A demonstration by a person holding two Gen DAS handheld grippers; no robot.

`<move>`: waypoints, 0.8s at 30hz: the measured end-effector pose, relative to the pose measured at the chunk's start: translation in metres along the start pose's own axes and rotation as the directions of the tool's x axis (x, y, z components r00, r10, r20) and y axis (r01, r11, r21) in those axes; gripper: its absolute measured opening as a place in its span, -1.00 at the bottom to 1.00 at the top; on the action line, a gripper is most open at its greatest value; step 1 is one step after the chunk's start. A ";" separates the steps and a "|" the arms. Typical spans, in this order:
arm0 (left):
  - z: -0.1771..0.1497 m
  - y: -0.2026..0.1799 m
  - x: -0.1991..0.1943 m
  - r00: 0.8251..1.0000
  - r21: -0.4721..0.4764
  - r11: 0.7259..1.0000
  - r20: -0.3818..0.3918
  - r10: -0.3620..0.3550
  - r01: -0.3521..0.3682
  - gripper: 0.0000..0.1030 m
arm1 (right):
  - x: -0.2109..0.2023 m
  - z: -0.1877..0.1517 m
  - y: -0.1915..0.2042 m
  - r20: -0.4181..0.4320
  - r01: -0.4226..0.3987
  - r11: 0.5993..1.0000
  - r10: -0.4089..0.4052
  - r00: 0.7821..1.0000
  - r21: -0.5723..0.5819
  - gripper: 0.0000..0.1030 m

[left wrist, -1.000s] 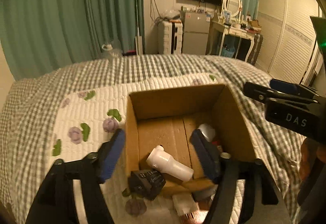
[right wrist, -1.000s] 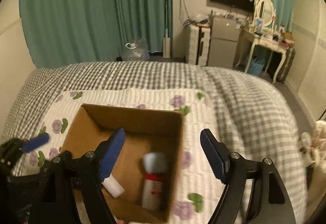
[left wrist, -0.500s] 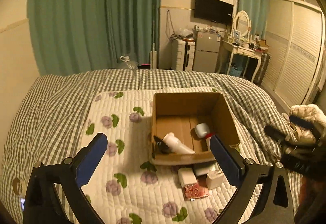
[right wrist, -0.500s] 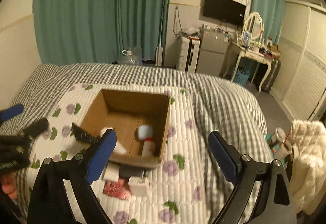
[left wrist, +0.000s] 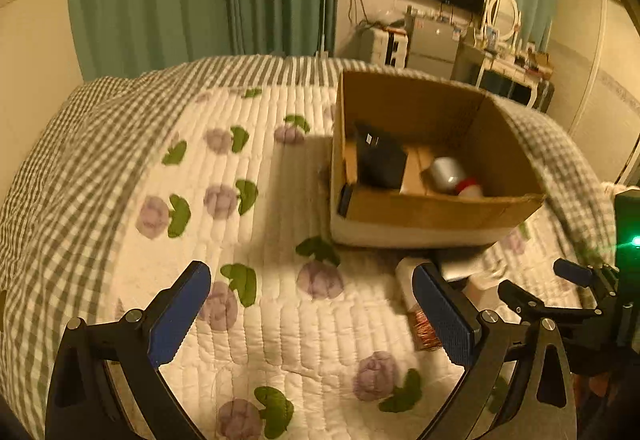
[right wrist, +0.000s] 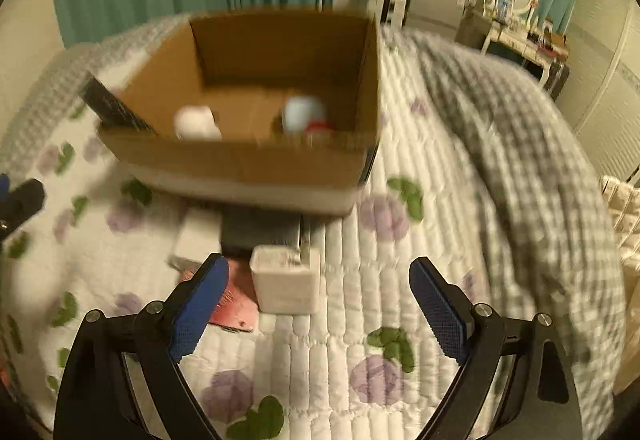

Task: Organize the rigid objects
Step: 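Grasp a white charger with the right tool while the left tool grasps another white charger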

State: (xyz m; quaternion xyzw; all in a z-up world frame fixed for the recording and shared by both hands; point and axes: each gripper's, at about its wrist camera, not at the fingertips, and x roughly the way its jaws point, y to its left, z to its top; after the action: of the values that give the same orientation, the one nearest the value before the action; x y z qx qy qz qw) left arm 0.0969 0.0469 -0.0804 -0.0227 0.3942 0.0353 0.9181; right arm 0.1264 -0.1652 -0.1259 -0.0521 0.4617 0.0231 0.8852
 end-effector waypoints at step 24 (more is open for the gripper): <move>-0.009 -0.055 0.048 0.987 0.071 0.997 -0.159 -0.016 0.028 0.99 | 0.014 0.006 -0.037 -0.026 -0.049 0.997 0.050 0.998 0.061 -0.02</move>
State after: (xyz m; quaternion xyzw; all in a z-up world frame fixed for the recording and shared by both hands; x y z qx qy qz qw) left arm 0.1279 -0.0067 -0.1202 0.0038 0.4667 0.0087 0.8844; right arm 0.1428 -0.2015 -0.1314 -0.0141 0.4753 0.0302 0.8792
